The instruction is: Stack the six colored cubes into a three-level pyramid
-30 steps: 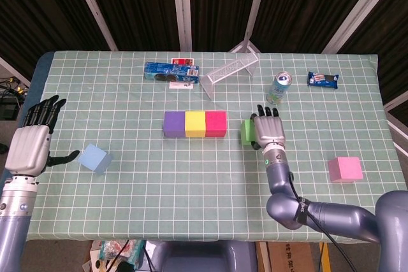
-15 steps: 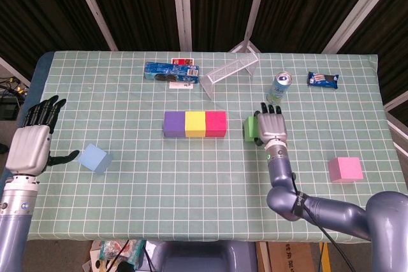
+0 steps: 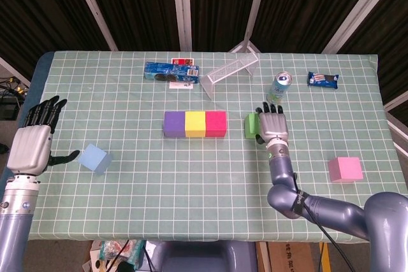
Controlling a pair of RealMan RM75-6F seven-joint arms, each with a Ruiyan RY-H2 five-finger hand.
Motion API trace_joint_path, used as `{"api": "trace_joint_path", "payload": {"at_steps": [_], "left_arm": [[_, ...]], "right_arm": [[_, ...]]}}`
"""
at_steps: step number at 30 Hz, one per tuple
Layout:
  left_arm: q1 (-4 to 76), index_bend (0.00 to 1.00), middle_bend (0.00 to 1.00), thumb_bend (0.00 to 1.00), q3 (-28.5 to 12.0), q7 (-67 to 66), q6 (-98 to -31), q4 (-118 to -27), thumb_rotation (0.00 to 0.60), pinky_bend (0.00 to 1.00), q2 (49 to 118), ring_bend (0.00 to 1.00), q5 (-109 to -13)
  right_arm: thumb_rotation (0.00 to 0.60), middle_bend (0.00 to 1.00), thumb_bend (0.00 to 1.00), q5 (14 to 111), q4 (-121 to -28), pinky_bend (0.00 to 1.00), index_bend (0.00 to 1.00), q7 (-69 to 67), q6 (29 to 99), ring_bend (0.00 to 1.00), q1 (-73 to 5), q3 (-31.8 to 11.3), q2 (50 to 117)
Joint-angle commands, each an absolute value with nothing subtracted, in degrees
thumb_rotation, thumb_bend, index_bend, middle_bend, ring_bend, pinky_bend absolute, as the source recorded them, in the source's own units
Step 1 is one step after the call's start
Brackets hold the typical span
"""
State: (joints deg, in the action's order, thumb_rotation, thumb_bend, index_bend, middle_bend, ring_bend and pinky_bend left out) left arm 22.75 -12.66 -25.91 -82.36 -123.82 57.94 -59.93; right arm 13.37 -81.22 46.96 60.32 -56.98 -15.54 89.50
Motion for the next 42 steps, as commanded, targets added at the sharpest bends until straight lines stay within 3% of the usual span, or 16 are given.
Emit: {"api": "trace_joint_path", "payload": {"at_steps": [1, 4, 11, 25, 42], "left_arm": [[22.7, 0.0, 0.0, 0.05, -12.6, -26.0, -82.4, -123.8, 0.6, 0.02, 58.0, 0.0, -60.0], [22.7, 0.0, 0.0, 0.05, -12.5, -26.0, -82.4, -123.7, 0.6, 0.02, 58.0, 0.0, -60.2], [22.8, 0.0, 0.0, 0.05, -12.4, -26.1, -82.3, -123.5, 0.6, 0.02, 58.1, 0.0, -60.3], [22.8, 0.0, 0.0, 0.05, -12.2, -25.9, -82.0, -123.5, 0.6, 0.02, 58.2, 0.0, -60.4], [23.0, 0.0, 0.0, 0.05, -12.4, -25.7, -81.7, -123.1, 0.6, 0.02, 58.3, 0.0, -59.7]], "right_arm": [[0.6, 0.04, 0.38, 13.3, -81.0, 0.0, 0.11, 46.9, 60.2, 0.03, -56.8, -15.4, 89.6], [0.6, 0.01, 0.38, 13.4, -81.1, 0.0, 0.01, 46.7, 60.0, 0.02, -56.6, -15.3, 89.6], [0.6, 0.0, 0.38, 13.4, -82.2, 0.0, 0.0, 46.3, 60.2, 0.01, -56.0, -15.4, 89.1], [0.6, 0.02, 0.38, 15.7, -80.4, 0.0, 0.22, 42.5, 59.7, 0.01, -54.8, -16.3, 90.5], [0.6, 0.02, 0.38, 13.7, -78.9, 0.0, 0.23, 42.7, 58.8, 0.01, -55.6, -17.5, 92.0]]}}
